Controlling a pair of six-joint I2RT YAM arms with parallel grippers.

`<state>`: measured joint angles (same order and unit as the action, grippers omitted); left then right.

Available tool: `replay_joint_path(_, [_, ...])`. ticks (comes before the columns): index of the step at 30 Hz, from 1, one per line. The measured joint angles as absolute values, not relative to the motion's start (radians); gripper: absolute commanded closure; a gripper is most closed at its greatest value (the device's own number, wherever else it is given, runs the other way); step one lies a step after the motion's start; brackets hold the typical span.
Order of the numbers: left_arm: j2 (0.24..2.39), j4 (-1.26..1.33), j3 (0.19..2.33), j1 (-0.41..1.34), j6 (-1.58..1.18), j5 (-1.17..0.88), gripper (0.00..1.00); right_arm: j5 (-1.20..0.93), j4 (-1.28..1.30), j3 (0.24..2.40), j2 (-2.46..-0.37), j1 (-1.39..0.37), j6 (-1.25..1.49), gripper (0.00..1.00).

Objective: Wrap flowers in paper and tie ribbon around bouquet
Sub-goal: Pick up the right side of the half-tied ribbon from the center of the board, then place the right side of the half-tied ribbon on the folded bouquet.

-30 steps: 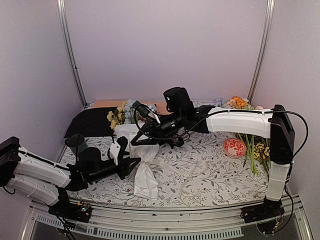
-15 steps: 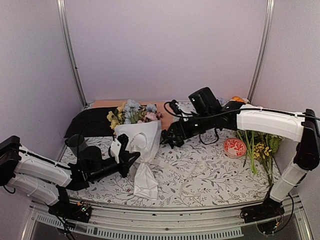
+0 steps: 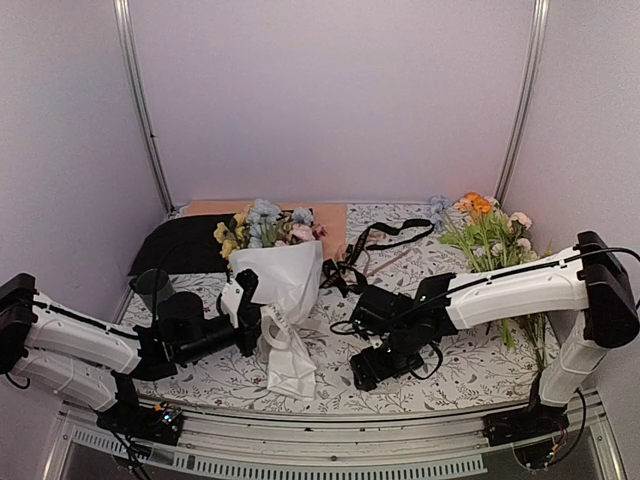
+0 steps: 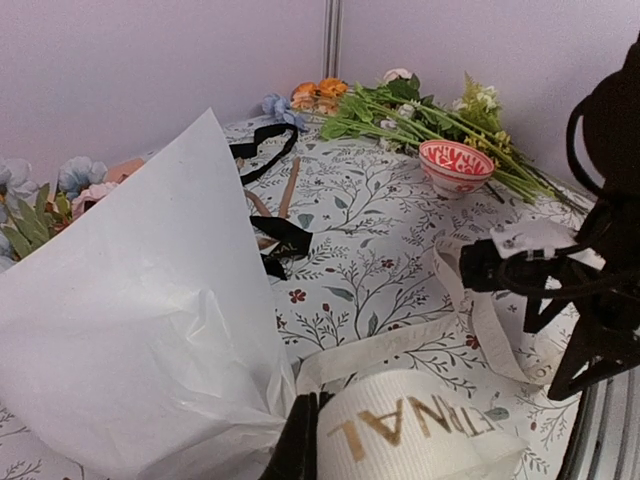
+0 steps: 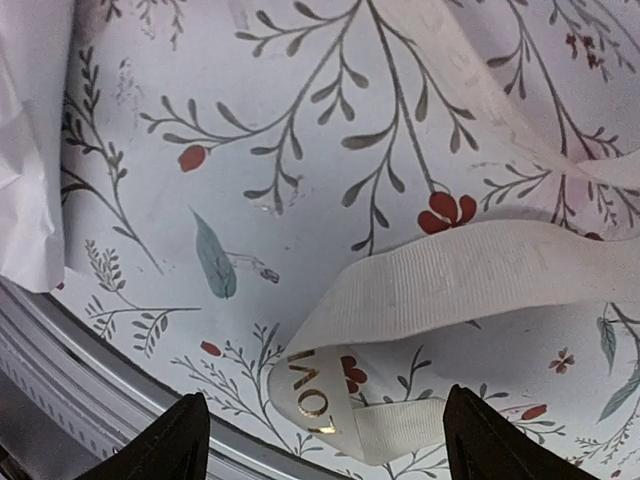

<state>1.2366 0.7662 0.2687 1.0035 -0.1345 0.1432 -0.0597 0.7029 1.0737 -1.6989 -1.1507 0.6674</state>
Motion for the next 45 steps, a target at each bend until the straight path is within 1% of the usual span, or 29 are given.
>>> replay_joint_path(1, [1.238, 0.765, 0.271, 1.003, -0.134, 0.143, 1.0, -0.066, 0.695, 1.073, -1.72, -1.157, 0.676, 0.3])
replay_joint_path(2, [1.24, 0.764, 0.274, 1.004, -0.134, 0.141, 1.0, -0.07, 0.686, 1.069, -1.739, -1.159, 0.682, 0.4])
replay_joint_path(6, [1.252, 0.763, 0.282, 1.005, -0.134, 0.135, 1.0, -0.057, 0.683, 1.067, -1.777, -1.158, 0.698, 0.9])
replay_joint_path(7, [1.252, 0.763, 0.282, 1.007, -0.134, 0.134, 1.0, -0.047, 0.685, 1.068, -1.781, -1.157, 0.7, 0.98])
replay_joint_path(8, [1.252, 0.762, 0.283, 1.007, -0.134, 0.133, 1.0, -0.041, 0.688, 1.068, -1.782, -1.156, 0.702, 1.0])
replay_joint_path(13, [1.252, 0.749, 0.284, 1.023, -0.124, 0.128, 1.0, -0.036, 0.691, 1.072, -1.777, -1.116, 0.683, 1.0])
replay_joint_path(15, [1.252, 0.748, 0.284, 1.03, -0.12, 0.127, 1.0, -0.036, 0.719, 1.114, -1.772, -1.085, 0.648, 1.0])
replay_joint_path(17, [1.252, 0.746, 0.284, 1.036, -0.113, 0.127, 1.0, -0.045, 0.755, 1.252, -1.773, -1.059, 0.573, 1.0])
replay_joint_path(20, [1.252, 0.745, 0.282, 1.051, -0.102, 0.128, 1.0, -0.101, 0.744, 1.588, -1.787, -1.047, 0.443, 1.0])
replay_joint_path(23, [1.252, 0.746, 0.275, 1.072, -0.093, 0.132, 1.0, -0.175, 0.667, 1.911, -1.824, -1.052, 0.342, 1.0])
replay_joint_path(25, [1.25, 0.748, 0.267, 1.087, -0.085, 0.136, 1.0, -0.231, 0.591, 2.084, -1.855, -1.058, 0.297, 1.0])
replay_joint_path(27, [1.249, 0.746, 0.258, 1.103, -0.073, 0.141, 1.0, -0.285, 0.509, 2.179, -1.886, -1.065, 0.282, 1.0])
replay_joint_path(30, [1.249, 0.745, 0.257, 1.119, -0.057, 0.142, 1.0, -0.365, 0.358, 2.233, -1.965, -1.081, 0.296, 1.0])
replay_joint_path(33, [1.253, 0.746, 0.257, 1.133, -0.045, 0.144, 1.0, -0.42, 0.266, 2.311, -2.123, -1.108, 0.331, 1.0])
replay_joint_path(36, [1.263, 0.747, 0.257, 1.143, -0.038, 0.144, 1.0, -0.458, 0.244, 2.384, -2.282, -1.139, 0.357, 1.0])
replay_joint_path(37, [1.267, 0.747, 0.257, 1.145, -0.036, 0.144, 1.0, -0.467, 0.246, 2.384, -2.31, -1.148, 0.363, 0.97])
replay_joint_path(38, [1.271, 0.746, 0.257, 1.147, -0.035, 0.144, 1.0, -0.471, 0.258, 2.384, -2.338, -1.16, 0.368, 0.89])
replay_joint_path(40, [1.279, 0.74, 0.257, 1.152, -0.028, 0.143, 1.0, -0.468, 0.289, 2.384, -2.373, -1.181, 0.371, 0.66])
replay_joint_path(43, [1.289, 0.738, 0.257, 1.158, -0.026, 0.144, 1.0, -0.462, 0.308, 2.381, -2.364, -1.195, 0.365, 0.35])
replay_joint_path(45, [1.29, 0.741, 0.257, 1.158, -0.027, 0.144, 1.0, -0.439, 0.331, 2.365, -2.339, -1.198, 0.353, 0.1])
